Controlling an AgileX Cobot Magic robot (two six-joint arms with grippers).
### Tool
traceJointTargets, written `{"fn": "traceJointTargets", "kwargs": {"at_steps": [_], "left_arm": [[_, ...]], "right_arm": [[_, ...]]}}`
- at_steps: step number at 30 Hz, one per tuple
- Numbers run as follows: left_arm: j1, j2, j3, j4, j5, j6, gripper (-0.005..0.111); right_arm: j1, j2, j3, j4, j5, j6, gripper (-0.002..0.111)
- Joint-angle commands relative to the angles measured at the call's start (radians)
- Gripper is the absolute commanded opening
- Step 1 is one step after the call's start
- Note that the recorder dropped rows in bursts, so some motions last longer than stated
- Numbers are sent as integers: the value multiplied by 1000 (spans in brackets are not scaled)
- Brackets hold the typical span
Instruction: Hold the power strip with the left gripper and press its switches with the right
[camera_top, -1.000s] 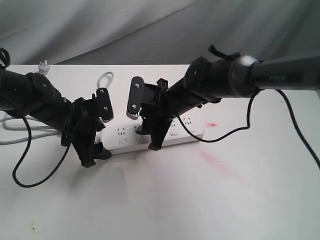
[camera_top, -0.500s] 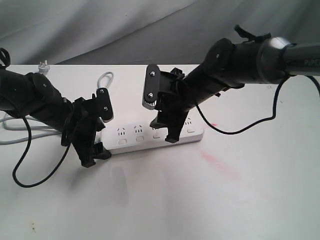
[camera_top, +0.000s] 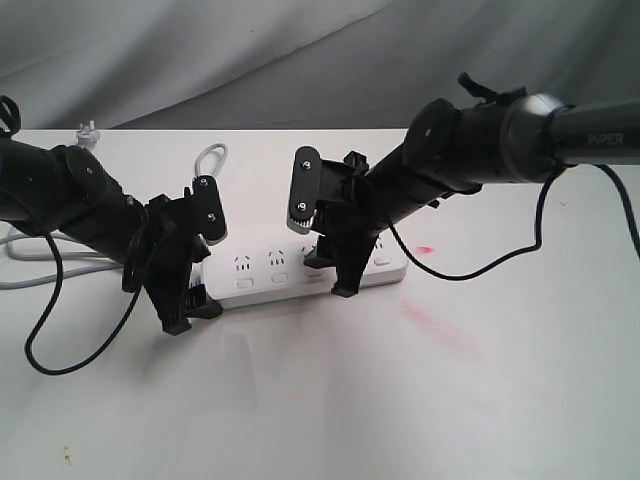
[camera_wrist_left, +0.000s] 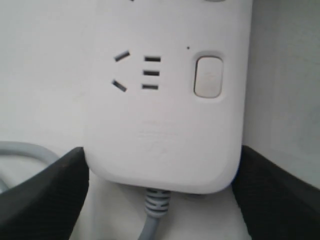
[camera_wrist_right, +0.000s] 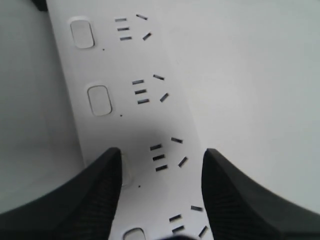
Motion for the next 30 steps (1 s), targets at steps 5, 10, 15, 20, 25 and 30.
{"fn": "traceJointTargets", "kwargs": {"at_steps": [5, 10, 15, 20, 25, 30], "left_arm": [[2, 1, -2, 11, -18, 5, 65], [2, 1, -2, 11, -18, 5, 65], [2, 1, -2, 11, -18, 2, 65], [2, 1, -2, 11, -18, 2, 65], [2, 1, -2, 11, -18, 2, 65], [2, 1, -2, 11, -18, 5, 65]], "right_arm": [[-2, 17, 5, 10, -19, 4, 47], [-2, 23, 5, 14, -36, 4, 47], [-2, 42, 5, 30, -36, 4, 47], [0, 49, 5, 38, -30, 4, 47], [0, 49, 5, 38, -26, 4, 47], [0, 62, 5, 38, -3, 4, 47]]}}
